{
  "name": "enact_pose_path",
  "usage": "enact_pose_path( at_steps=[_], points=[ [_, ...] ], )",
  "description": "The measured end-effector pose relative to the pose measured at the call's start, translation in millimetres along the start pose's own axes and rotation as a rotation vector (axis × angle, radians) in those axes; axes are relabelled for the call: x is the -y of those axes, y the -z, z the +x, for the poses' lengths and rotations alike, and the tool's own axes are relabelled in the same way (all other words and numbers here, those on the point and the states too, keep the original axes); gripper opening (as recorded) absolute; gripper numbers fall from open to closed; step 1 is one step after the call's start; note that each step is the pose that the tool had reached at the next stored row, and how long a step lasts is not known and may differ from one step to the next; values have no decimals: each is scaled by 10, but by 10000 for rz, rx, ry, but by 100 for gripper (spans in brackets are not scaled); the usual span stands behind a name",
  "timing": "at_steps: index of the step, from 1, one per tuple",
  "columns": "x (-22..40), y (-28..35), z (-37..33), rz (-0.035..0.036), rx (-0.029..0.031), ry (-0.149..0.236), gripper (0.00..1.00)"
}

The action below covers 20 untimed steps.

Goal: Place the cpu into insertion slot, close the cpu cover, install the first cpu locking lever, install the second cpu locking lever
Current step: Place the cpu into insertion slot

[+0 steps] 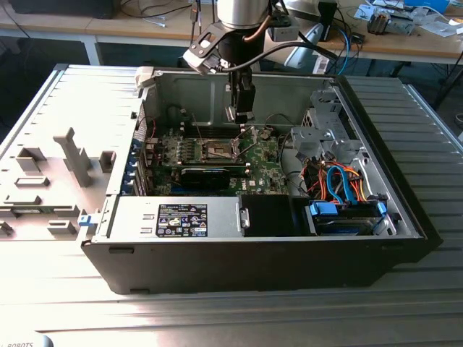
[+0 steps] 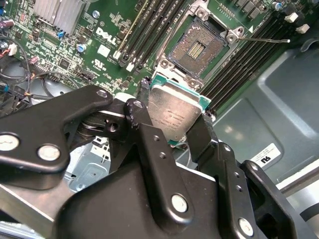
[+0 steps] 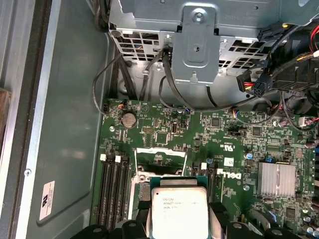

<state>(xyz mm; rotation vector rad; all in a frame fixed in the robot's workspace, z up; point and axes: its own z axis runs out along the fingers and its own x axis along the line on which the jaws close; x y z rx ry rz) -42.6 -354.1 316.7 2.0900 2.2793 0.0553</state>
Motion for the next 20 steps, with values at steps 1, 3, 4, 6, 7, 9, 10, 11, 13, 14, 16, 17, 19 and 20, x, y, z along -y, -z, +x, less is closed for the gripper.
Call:
enact_pose_path(
  at_steps=[1,3,4,6,7,9,10,11,13,14,16,17,19,20],
  points=[
    [0,-2,0,0,2,-45,54],
    [0,-4,0,1,6,-109,54],
    [0,-4,0,2,8,-133,54],
    [0,-6,0,2,11,-190,54],
    [0,-7,0,3,13,-217,54],
    [1,-9,0,3,16,-268,54],
    [0,-9,0,3,18,-288,54],
    [1,-10,0,3,19,-314,54],
    [0,-11,0,4,21,-348,54],
    [1,-12,0,4,22,-366,54],
    [1,-13,0,5,24,-404,54],
    [1,-13,0,4,26,-434,54],
    [1,-15,0,6,31,-506,54],
    [1,-16,0,6,32,-529,54]
  ],
)
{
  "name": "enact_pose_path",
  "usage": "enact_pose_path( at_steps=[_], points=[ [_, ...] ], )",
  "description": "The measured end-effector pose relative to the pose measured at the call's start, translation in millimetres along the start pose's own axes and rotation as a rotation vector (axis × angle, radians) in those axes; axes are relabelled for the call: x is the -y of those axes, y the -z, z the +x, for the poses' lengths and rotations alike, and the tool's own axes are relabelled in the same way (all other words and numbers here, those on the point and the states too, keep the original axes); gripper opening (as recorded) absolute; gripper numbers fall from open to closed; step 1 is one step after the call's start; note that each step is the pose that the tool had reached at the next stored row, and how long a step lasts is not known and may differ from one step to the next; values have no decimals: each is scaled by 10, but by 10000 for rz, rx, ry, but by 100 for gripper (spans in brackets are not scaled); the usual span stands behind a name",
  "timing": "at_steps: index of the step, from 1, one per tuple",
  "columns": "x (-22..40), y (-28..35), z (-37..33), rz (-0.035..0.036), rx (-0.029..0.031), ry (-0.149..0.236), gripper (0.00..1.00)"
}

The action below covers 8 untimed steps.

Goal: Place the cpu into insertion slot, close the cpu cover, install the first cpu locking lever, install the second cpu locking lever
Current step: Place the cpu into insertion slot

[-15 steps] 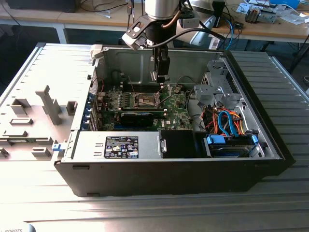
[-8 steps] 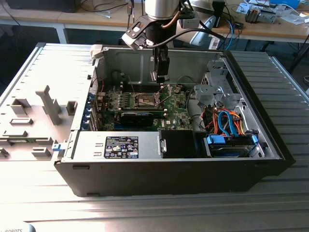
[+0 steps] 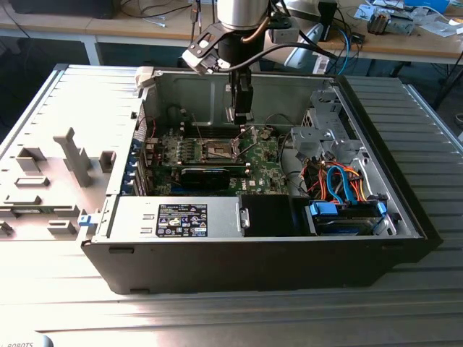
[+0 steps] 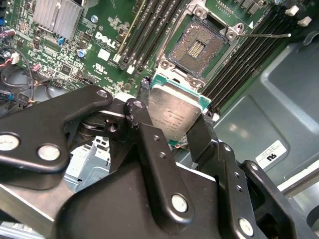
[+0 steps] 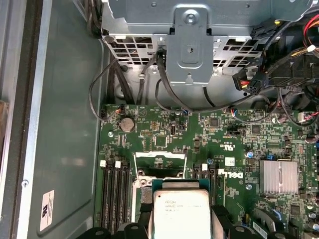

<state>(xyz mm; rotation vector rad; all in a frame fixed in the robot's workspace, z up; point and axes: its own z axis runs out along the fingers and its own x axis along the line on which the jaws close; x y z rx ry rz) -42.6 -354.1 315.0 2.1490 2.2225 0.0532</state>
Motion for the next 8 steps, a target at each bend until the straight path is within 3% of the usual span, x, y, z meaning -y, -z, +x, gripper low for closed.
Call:
enact_pose_path(
  at_steps=[8],
  points=[
    [0,-4,0,2,9,-149,54]
  ],
)
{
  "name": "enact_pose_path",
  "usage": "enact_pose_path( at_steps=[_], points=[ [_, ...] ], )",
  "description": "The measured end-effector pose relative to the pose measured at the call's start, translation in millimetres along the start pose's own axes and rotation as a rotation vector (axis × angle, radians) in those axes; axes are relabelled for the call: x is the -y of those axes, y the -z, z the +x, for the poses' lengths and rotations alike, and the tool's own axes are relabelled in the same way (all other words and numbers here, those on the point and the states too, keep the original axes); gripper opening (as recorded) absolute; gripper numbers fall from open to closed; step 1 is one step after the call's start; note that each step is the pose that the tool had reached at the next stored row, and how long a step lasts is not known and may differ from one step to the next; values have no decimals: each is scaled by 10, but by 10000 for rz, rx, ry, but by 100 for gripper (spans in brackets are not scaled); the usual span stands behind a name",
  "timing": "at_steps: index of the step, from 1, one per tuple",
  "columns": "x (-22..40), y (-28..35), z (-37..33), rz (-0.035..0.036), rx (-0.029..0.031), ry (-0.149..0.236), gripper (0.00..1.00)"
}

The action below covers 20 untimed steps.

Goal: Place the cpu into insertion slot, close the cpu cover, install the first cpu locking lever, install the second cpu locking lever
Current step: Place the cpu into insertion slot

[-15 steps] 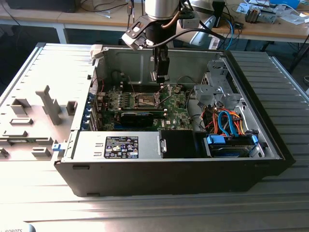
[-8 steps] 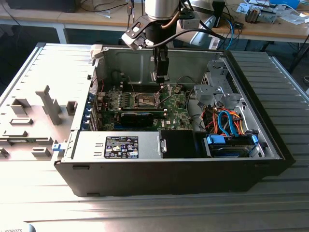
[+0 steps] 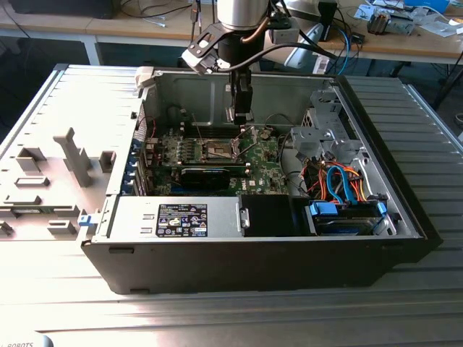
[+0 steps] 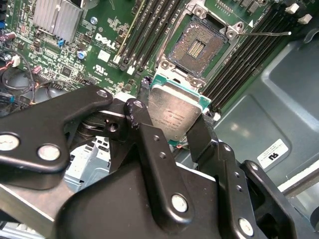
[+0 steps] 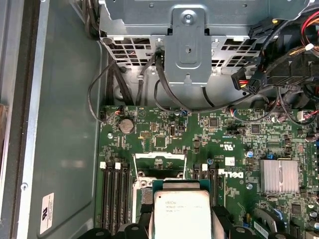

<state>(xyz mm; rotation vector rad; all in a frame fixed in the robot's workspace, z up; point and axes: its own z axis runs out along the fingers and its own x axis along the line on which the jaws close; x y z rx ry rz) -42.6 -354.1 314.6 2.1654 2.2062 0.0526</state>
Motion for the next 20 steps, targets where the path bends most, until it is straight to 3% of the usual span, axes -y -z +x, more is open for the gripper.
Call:
enact_pose_path(
  at_steps=[20],
  points=[
    [1,-10,0,5,23,-384,54]
  ],
)
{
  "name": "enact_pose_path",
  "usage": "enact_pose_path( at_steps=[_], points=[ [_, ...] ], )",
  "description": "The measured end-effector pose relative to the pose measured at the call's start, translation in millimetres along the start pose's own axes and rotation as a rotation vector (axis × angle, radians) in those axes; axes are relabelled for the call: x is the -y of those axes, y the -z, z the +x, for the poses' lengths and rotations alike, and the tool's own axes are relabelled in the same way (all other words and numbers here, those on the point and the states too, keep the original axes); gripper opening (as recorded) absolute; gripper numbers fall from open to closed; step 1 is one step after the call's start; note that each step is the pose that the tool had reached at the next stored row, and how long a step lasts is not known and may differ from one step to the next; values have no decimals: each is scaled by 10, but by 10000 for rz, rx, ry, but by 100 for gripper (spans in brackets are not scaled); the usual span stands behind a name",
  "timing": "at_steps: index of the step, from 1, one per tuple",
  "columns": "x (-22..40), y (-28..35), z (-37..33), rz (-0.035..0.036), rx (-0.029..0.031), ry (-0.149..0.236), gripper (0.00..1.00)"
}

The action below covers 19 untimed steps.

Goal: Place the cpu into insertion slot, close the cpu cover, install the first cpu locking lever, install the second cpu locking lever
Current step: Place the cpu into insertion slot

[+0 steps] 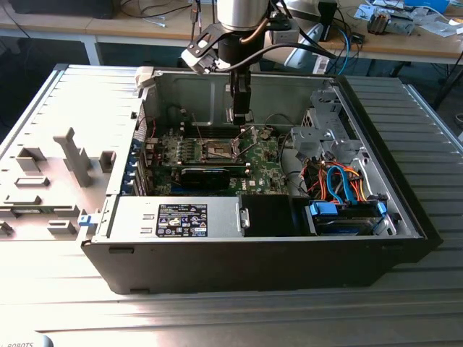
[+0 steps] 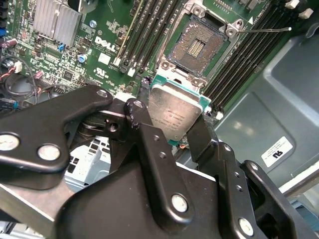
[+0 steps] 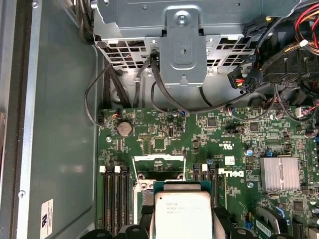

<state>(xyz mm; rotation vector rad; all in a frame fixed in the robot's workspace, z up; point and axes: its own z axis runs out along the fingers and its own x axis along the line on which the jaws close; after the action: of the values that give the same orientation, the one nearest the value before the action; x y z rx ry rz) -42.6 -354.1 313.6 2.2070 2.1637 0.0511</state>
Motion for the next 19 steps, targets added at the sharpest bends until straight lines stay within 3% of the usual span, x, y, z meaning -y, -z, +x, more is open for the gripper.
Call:
enact_pose_path(
  at_steps=[19],
  points=[
    [0,-12,0,4,25,-407,54]
  ],
)
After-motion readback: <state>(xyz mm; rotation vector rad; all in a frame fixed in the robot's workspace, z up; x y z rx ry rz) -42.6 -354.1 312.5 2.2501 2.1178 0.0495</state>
